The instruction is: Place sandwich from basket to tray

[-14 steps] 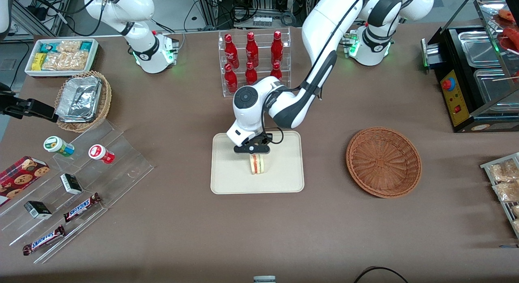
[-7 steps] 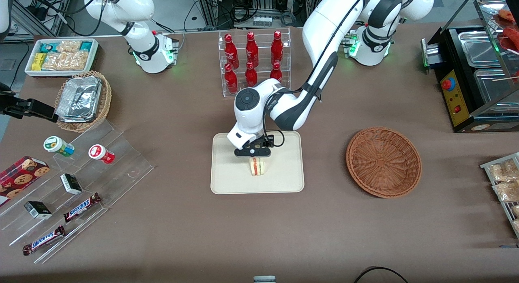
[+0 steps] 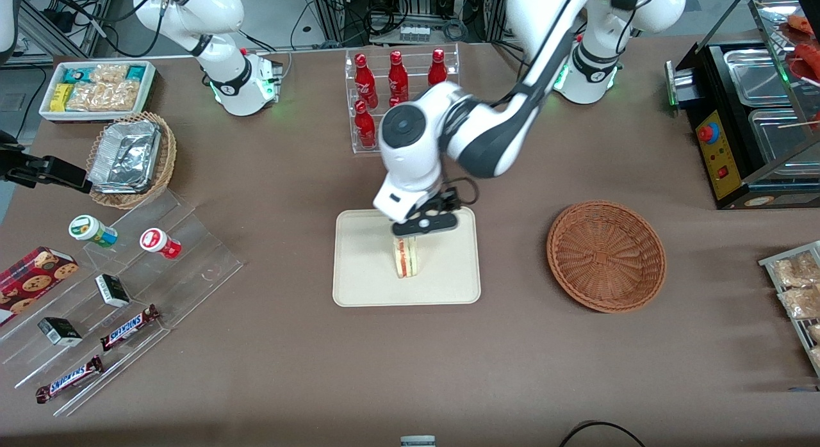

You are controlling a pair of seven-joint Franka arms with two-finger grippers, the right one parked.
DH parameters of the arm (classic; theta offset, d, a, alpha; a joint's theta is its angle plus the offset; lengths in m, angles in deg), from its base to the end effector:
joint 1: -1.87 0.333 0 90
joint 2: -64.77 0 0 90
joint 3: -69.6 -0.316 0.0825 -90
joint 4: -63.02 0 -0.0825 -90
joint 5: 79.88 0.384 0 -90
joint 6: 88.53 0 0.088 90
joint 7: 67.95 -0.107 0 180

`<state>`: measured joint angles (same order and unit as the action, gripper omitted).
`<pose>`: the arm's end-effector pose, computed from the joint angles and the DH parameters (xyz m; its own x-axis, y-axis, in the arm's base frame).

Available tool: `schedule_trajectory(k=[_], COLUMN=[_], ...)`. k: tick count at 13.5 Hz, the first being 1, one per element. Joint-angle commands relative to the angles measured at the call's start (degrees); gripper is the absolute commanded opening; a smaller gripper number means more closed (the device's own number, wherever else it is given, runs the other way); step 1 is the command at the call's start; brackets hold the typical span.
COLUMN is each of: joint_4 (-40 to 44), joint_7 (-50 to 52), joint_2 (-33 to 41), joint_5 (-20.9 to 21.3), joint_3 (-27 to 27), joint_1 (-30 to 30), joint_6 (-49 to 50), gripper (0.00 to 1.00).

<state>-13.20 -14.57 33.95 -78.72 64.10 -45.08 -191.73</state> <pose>0.5201 -0.4753 0.4172 0.9818 0.1891 0.0161 0.1898 -0.9774 -0.0931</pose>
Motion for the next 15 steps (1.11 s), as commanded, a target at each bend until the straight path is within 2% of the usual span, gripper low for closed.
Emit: schedule_trajectory(k=[1, 7, 15], joint_4=[-2.1, -2.4, -3.1], joint_7=[0.9, -0.6, -27.7], joint_2=[7.9, 16.8, 20.8], joint_5=[-1.9, -1.6, -1.8], joint_3=[-5.3, -18.3, -34.4], joint_1=[-0.3, -0.3, -0.3], joint_6=[7.4, 17.2, 24.2], gripper=[0.99, 0.99, 0.99])
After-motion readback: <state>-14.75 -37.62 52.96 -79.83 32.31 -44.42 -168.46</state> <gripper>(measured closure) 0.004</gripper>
